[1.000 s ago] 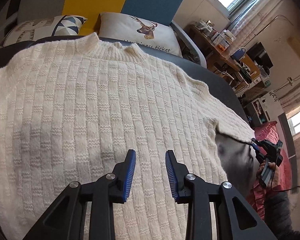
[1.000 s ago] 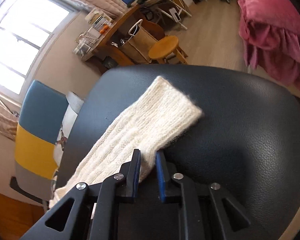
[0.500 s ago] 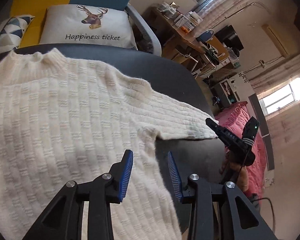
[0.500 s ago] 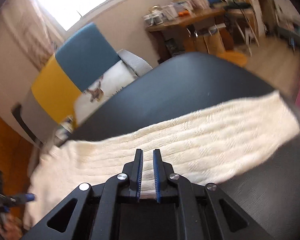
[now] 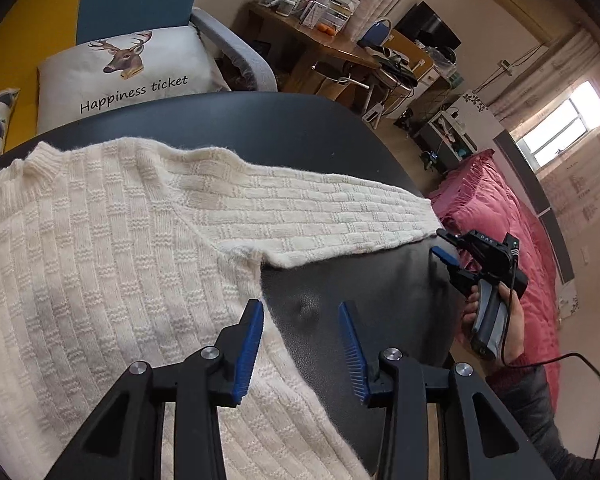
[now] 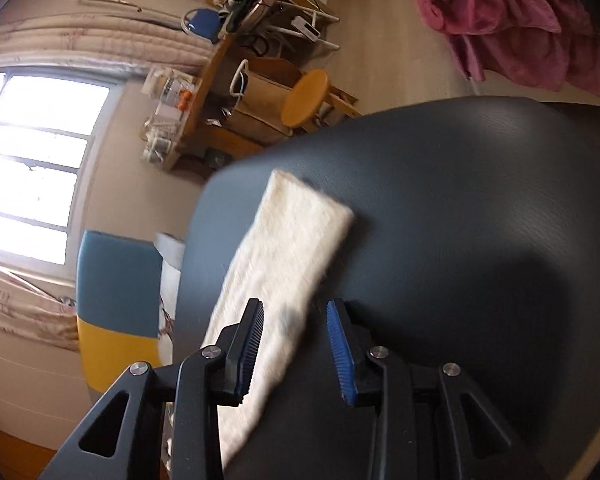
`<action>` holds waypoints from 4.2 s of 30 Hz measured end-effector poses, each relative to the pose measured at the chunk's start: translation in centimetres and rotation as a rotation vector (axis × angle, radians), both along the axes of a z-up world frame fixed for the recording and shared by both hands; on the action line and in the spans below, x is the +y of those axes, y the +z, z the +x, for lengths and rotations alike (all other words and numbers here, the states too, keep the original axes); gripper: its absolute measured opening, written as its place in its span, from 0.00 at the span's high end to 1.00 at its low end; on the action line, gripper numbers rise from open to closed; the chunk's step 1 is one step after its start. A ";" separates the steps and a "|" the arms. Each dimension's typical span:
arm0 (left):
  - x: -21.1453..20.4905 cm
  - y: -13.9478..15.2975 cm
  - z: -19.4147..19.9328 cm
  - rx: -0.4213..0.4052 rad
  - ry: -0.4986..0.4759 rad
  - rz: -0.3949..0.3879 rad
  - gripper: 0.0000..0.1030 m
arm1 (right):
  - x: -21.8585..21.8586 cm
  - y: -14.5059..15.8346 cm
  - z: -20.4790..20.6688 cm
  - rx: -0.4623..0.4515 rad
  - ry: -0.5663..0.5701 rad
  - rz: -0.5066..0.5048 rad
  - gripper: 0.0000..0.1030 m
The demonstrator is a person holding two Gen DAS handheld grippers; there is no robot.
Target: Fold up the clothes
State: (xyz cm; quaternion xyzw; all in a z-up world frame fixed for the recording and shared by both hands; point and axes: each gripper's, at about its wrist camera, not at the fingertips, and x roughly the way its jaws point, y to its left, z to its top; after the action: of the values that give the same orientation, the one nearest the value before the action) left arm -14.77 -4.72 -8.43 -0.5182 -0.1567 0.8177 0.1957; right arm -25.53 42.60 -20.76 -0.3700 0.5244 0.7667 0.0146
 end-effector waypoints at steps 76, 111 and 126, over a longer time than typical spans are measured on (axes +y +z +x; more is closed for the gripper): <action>-14.3 -5.9 -2.3 -0.281 0.408 0.417 0.93 | -32.8 6.6 9.6 0.306 0.876 0.270 0.72; -13.9 19.7 -6.5 0.236 0.218 0.258 0.93 | -29.2 0.8 2.7 0.033 0.369 -0.070 0.68; -26.1 6.2 1.8 0.103 0.408 0.270 0.93 | -31.1 2.4 3.1 0.051 0.474 0.279 0.70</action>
State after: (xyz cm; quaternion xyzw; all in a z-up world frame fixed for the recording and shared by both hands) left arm -13.01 -30.86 -2.18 -0.4028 -0.3556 0.8372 0.1018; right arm -22.45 11.46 -18.35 -0.4576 0.3128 0.8225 -0.1277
